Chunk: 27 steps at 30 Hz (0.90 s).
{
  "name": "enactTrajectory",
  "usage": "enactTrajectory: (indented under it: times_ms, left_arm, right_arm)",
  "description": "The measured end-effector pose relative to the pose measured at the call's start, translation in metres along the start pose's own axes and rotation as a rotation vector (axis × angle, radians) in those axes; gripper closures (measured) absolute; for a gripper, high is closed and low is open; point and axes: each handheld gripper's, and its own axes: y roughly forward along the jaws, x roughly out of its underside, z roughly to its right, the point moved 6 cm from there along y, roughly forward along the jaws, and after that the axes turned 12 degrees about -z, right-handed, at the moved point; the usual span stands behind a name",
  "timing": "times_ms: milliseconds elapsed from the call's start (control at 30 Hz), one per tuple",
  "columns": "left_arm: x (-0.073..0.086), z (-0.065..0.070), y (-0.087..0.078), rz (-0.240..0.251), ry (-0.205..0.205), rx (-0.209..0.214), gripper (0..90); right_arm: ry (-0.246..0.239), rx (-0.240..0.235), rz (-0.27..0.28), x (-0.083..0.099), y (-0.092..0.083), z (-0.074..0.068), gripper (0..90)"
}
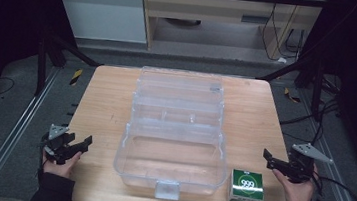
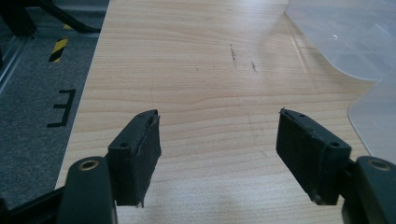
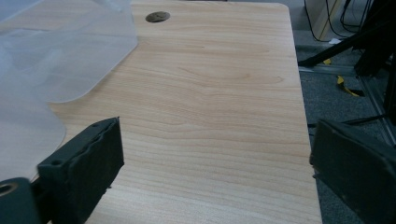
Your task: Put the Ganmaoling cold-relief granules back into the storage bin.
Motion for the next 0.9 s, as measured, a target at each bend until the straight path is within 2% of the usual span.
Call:
enactTrajectory:
  times_ms: [133, 167, 233, 400, 433, 533, 600, 633, 667, 733, 800, 900]
  left_arm:
    - [0.000, 0.002, 0.000, -0.005, 0.008, 0.000, 32.2]
    - [0.000, 0.003, 0.000, -0.006, 0.010, -0.002, 32.7]
    - [0.001, 0.003, 0.001, -0.013, 0.014, 0.002, 32.9]
    - [0.002, 0.004, 0.001, -0.019, 0.033, 0.002, 33.1]
    - [0.002, 0.004, 0.001, -0.019, 0.032, 0.001, 33.0]
    - [0.002, 0.004, 0.001, -0.022, 0.035, 0.004, 32.4]
    - [0.003, 0.005, 0.003, -0.034, 0.043, -0.002, 32.3]
    - [0.003, 0.005, 0.003, -0.034, 0.043, -0.002, 32.3]
    - [0.003, 0.006, 0.003, -0.036, 0.046, -0.004, 32.3]
    - [0.003, 0.006, 0.003, -0.037, 0.048, -0.006, 32.3]
    - [0.003, 0.006, 0.003, -0.039, 0.052, -0.005, 32.2]
    - [0.004, 0.006, 0.004, -0.044, 0.052, -0.004, 32.0]
  right_arm:
    - [-0.015, -0.029, 0.004, -0.002, -0.008, -0.002, 9.0]
    - [-0.039, -0.046, 0.002, -0.003, -0.010, -0.004, 10.7]
    - [-0.051, -0.046, -0.003, -0.004, -0.011, -0.006, 12.4]
    - [-0.133, -0.065, -0.017, -0.011, -0.016, -0.020, 14.7]
    - [-0.164, -0.079, -0.014, -0.015, -0.019, -0.027, 14.7]
    - [-0.207, -0.116, -0.023, -0.021, -0.024, -0.036, 15.3]
    - [-0.239, -0.124, -0.029, -0.026, -0.028, -0.041, 15.3]
    - [-0.239, -0.124, -0.029, -0.026, -0.028, -0.041, 15.3]
    - [-0.270, -0.134, -0.028, -0.032, -0.032, -0.045, 15.3]
    - [-0.275, -0.141, -0.031, -0.034, -0.035, -0.047, 15.2]
    - [-0.305, -0.157, -0.042, -0.038, -0.038, -0.052, 15.0]
    - [-0.399, -0.168, -0.077, -0.044, -0.043, -0.064, 14.9]
